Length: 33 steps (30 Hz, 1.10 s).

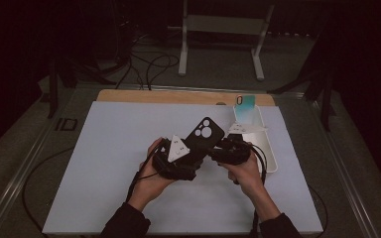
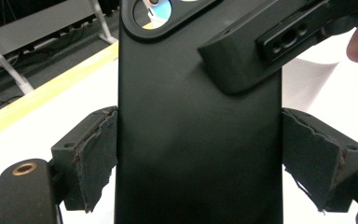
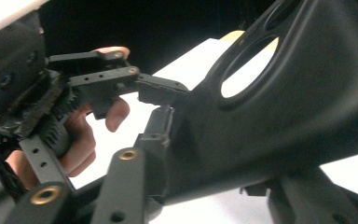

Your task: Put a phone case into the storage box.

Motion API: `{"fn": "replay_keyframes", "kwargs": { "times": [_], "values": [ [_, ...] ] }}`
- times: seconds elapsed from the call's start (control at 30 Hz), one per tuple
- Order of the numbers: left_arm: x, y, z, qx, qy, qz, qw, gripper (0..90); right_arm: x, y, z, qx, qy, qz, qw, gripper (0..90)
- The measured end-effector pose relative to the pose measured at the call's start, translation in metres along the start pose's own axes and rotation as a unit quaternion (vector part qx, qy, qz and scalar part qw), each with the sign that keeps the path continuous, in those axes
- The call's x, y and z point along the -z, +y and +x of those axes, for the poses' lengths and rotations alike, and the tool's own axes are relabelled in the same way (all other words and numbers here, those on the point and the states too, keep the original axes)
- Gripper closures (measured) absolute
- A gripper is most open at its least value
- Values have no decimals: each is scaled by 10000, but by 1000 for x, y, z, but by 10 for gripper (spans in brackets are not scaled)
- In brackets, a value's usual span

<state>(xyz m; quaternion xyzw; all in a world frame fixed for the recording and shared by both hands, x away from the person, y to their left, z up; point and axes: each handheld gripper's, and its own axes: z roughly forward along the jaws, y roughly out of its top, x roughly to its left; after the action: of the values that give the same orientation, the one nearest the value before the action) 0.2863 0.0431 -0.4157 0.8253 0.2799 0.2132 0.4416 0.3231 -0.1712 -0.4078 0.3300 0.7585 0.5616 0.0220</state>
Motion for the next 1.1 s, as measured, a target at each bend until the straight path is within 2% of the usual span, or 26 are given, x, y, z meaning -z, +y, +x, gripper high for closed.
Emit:
{"fn": "replay_keyframes", "kwargs": {
  "times": [0.07,0.13,0.3,0.37,0.4,0.5,0.6,0.67,0.7,0.73,0.83,1.1],
  "values": [
    [-1,0,-1,-14,-16,2,10000,156,-1,0,1,10,39,-2,10000,671],
    [-3,1,-4,-51,23,38,10000,156,-4,1,3,33,172,26,9998,775],
    [-3,1,-6,-151,144,46,9998,146,-5,1,5,69,178,40,9998,804],
    [-4,1,-9,-182,297,56,9994,139,-6,1,6,29,193,46,9998,834],
    [-3,1,-8,-147,286,72,9995,142,-6,1,7,-10,234,35,9997,855],
    [-3,-1,-6,-97,247,107,9996,148,-7,1,7,88,201,41,9998,859],
    [-1,-3,-2,59,151,97,9998,146,-6,2,7,159,147,48,9998,860],
    [-1,-3,0,95,126,113,9998,144,-5,3,7,162,151,37,9997,860],
    [2,-4,5,254,-4,71,9997,144,-4,3,7,179,136,29,9997,860],
    [3,-4,8,306,-74,89,9995,149,-2,4,7,208,76,36,9997,860],
    [7,-6,14,486,-238,-14,9985,151,0,4,6,266,26,52,9996,859],
    [13,-17,28,751,-539,-57,9957,148,7,6,9,435,89,52,9990,858]
  ]
}}
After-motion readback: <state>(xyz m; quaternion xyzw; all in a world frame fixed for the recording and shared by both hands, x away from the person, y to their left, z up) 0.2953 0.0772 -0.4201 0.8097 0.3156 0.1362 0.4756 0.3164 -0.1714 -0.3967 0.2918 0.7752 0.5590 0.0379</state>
